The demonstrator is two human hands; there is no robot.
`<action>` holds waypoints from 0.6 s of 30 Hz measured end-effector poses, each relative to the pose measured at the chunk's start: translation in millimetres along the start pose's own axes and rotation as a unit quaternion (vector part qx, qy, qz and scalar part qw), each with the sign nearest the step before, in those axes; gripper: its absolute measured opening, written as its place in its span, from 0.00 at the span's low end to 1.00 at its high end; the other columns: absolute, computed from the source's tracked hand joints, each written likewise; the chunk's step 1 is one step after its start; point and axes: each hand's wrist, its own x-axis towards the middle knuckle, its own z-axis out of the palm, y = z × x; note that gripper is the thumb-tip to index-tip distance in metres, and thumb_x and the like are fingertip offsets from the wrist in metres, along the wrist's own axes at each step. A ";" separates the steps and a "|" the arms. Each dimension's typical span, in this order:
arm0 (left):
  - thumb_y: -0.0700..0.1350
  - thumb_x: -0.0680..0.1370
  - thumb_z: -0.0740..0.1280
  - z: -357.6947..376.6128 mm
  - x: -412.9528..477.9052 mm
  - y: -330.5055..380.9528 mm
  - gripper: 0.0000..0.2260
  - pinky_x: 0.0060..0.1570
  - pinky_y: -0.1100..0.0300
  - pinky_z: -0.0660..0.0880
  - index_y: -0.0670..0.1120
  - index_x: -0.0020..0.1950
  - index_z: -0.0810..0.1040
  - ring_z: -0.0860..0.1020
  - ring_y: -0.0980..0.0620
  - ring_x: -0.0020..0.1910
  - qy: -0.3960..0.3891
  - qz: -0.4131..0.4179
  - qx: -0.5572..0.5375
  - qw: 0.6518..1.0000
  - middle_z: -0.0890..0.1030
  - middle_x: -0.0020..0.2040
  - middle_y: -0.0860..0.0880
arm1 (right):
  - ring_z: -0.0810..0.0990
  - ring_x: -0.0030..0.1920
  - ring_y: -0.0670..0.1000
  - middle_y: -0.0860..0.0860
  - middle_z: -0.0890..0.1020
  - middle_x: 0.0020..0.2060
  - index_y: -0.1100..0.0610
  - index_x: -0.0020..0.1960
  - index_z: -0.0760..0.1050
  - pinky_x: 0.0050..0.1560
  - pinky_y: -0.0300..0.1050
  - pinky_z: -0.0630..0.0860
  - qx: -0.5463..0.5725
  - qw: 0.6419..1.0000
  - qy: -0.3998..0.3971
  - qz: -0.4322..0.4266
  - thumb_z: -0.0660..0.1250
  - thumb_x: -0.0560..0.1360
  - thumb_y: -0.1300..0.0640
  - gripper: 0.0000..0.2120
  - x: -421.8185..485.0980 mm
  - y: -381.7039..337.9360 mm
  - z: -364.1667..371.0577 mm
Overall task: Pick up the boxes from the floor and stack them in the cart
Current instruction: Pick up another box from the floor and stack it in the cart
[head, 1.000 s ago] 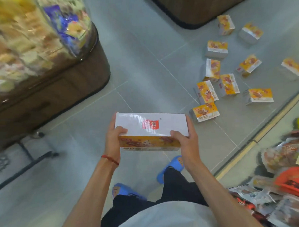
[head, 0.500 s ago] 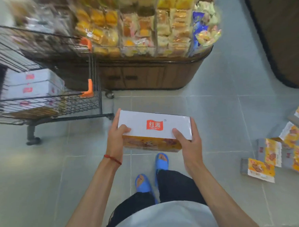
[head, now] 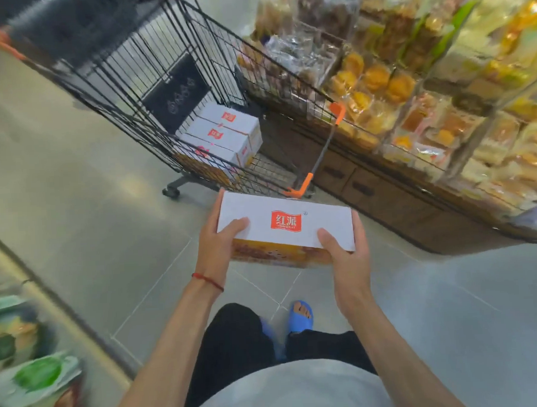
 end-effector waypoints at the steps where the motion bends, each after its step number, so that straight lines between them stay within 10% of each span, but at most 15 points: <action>1: 0.47 0.74 0.71 -5.0 9.4 5.5 0.30 0.52 0.55 0.82 0.51 0.76 0.69 0.82 0.47 0.60 0.010 0.006 -0.005 1.000 0.81 0.64 0.49 | 0.81 0.63 0.45 0.44 0.79 0.67 0.47 0.79 0.65 0.48 0.33 0.80 -0.001 1.000 -0.010 0.001 0.75 0.77 0.55 0.34 8.6 -5.3 11.3; 8: 0.37 0.78 0.69 -44.1 103.8 46.3 0.27 0.55 0.60 0.80 0.56 0.74 0.70 0.80 0.52 0.61 0.027 0.053 -0.033 0.998 0.80 0.66 0.51 | 0.81 0.65 0.51 0.48 0.81 0.66 0.48 0.77 0.68 0.63 0.54 0.81 -0.010 1.000 -0.024 -0.006 0.76 0.73 0.47 0.35 66.1 -27.2 99.2; 14: 0.37 0.79 0.68 -82.3 195.5 82.6 0.29 0.52 0.62 0.81 0.53 0.78 0.67 0.80 0.54 0.62 -0.025 0.058 -0.031 0.998 0.78 0.68 0.52 | 0.81 0.64 0.49 0.47 0.81 0.65 0.46 0.78 0.65 0.60 0.49 0.83 -0.010 1.000 -0.001 -0.012 0.75 0.77 0.52 0.34 113.0 -47.8 180.9; 18: 0.46 0.78 0.71 -99.2 259.9 107.0 0.30 0.59 0.55 0.80 0.59 0.78 0.65 0.77 0.51 0.67 -0.069 0.055 0.015 0.996 0.72 0.75 0.52 | 0.78 0.69 0.52 0.43 0.81 0.65 0.39 0.76 0.67 0.70 0.60 0.75 -0.033 0.999 0.032 0.006 0.77 0.69 0.36 0.40 138.5 -58.5 223.6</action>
